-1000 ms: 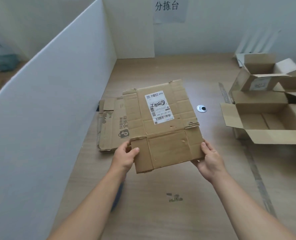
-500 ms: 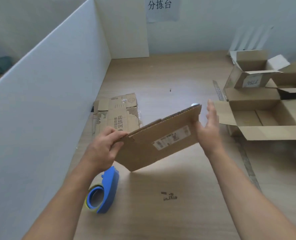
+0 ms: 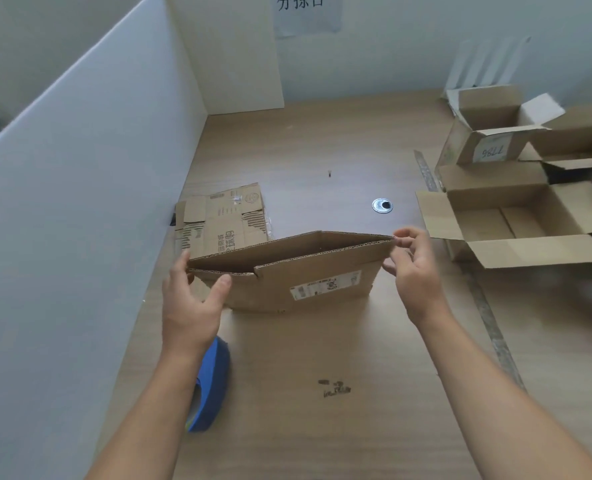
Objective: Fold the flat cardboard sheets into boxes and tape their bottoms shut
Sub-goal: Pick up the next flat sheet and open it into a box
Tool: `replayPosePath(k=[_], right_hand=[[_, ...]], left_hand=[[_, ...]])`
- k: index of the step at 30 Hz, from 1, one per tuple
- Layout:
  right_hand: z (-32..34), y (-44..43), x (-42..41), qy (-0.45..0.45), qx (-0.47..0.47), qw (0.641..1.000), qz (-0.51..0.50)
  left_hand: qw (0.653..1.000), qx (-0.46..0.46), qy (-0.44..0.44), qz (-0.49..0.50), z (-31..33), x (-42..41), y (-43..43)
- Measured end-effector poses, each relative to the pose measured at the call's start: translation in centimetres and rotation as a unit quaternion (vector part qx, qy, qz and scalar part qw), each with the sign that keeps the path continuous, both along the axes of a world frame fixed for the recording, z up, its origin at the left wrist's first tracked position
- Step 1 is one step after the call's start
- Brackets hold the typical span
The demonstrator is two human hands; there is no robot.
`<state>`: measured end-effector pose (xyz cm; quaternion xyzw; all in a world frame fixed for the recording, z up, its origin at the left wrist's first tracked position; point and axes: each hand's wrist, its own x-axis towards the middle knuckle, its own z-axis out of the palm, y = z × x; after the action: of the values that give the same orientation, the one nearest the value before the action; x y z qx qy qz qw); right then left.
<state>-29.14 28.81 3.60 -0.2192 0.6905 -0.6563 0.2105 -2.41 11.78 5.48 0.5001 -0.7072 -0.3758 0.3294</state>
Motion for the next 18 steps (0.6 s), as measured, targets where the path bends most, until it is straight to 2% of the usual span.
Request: replayPosePath(k=[2,4,8,13,18], right_hand=[[-0.3,0.1,-0.1,0.001,-0.001,1.0,0.017],[-0.4,-0.1,0.1,0.004,-0.007,0.999,0.036],[-0.8,-0.4,0.3,-0.002,-0.001,0.998,0.063],[-0.5,0.0,0.8,0.015,-0.008,0.991,0.13],[-0.3,0.7,1.6,0.063,0.008,0.988,0.138]], left_hand=[[0.996,0.057,0.063,-0.007,-0.5,-0.1,0.1],[0.992,0.075,0.096,-0.011,-0.7,-0.2,0.1],[0.991,0.086,0.091,-0.055,-0.6,-0.4,0.2],[0.971,0.12,0.16,-0.13,-0.8,-1.0,1.0],[0.97,0.127,0.175,-0.114,-0.5,-2.4,2.5]])
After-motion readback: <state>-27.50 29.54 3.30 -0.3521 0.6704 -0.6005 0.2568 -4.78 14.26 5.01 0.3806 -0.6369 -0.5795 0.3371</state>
